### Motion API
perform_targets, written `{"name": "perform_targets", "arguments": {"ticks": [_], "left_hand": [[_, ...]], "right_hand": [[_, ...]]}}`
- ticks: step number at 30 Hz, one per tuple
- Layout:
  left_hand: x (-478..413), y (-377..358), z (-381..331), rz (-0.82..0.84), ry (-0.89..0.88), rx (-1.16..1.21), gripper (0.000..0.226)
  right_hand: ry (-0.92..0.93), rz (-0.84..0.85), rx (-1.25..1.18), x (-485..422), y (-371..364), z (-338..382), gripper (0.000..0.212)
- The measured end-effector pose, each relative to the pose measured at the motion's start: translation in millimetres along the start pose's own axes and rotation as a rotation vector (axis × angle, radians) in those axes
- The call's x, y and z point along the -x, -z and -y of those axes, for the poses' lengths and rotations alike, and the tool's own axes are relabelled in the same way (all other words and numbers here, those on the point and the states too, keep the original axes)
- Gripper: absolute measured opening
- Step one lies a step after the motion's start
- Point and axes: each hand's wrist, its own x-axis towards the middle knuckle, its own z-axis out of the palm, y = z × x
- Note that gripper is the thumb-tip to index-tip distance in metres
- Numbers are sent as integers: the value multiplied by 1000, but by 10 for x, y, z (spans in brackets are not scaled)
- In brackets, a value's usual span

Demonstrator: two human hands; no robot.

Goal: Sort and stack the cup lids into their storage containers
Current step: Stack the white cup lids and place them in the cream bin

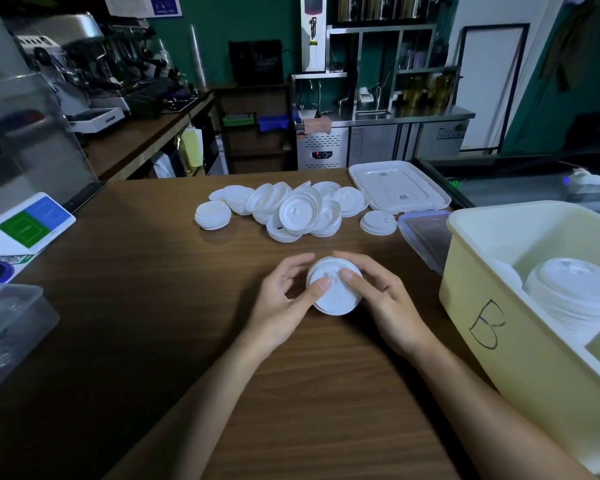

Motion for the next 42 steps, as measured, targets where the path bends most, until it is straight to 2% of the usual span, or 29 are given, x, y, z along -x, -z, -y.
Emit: {"name": "perform_targets", "arguments": {"ticks": [5,7,11,16,21,24,33,38,42], "left_hand": [[-98,-42,51,33,-84,-139,47],[-180,-27,60,41,-108,-219,38],[-507,5,171,-69,-245,-466,22],[-1009,-137,381,-15,-406,-733,34],[-1344,-305,415,23,-364,-857,48],[-1413,-349,429,-12,-338,-918,45],[-959,-222,362,-103,-312,-855,17],[-415,-156,235,-138,-301,-717,16],[-36,-60,114,-172,-269,-607,24]], "right_hand": [[27,-37,195,-4,46,-23,53],[38,-131,214,-26,69,-61,52],[67,-356,262,-71,160,-127,50],[50,-423,224,-101,218,-162,42],[48,-421,222,-123,215,-209,45],[55,-404,221,-125,220,-219,44],[44,-400,193,-106,206,-176,38],[36,-377,183,-105,210,-144,38],[60,-360,202,-100,206,-140,38]]}}
